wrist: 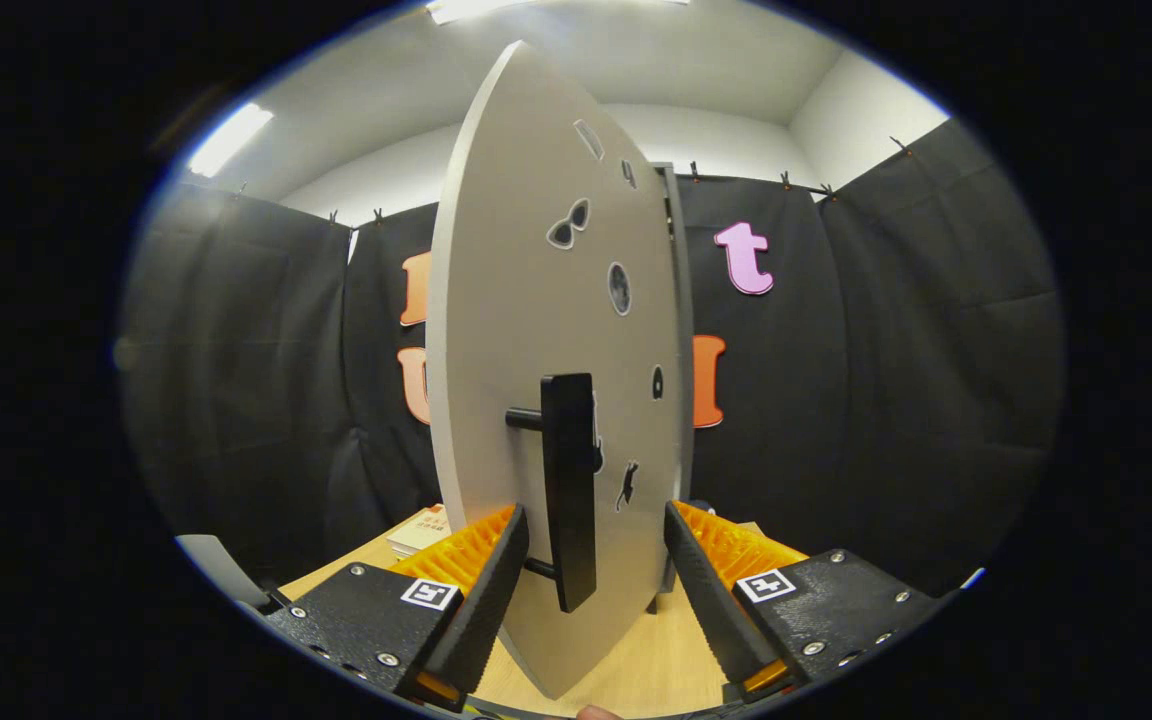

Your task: Open the shoe cabinet door, grab the shoes and put them into the shoe cabinet, then close the shoe cabinet door.

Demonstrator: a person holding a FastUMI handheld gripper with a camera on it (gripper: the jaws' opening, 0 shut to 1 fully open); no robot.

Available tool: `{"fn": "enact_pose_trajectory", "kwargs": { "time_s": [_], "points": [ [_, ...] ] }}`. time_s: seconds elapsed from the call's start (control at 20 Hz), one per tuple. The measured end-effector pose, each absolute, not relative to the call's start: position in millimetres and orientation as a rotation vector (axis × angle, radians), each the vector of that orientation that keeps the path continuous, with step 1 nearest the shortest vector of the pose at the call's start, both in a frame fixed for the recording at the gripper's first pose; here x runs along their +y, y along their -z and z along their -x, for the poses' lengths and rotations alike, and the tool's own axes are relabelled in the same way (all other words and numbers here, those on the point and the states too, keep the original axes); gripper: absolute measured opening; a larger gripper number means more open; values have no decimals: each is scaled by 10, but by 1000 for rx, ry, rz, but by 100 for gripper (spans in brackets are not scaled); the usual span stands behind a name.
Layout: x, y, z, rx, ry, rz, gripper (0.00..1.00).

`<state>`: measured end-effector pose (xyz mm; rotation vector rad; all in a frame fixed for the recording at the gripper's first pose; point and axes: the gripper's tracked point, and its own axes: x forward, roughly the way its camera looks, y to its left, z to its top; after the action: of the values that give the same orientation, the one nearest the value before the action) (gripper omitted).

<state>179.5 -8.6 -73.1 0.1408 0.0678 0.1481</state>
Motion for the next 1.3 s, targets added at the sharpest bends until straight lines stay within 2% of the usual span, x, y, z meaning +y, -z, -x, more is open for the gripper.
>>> {"fn": "enact_pose_trajectory", "kwargs": {
  "time_s": [0.3,0.6,1.3],
  "points": [
    [740,725,-2207,127,-181,-128,89],
    [1300,747,-2681,152,-145,-131,92],
    [1545,791,-3133,197,-138,-96,91]
  ]
}}
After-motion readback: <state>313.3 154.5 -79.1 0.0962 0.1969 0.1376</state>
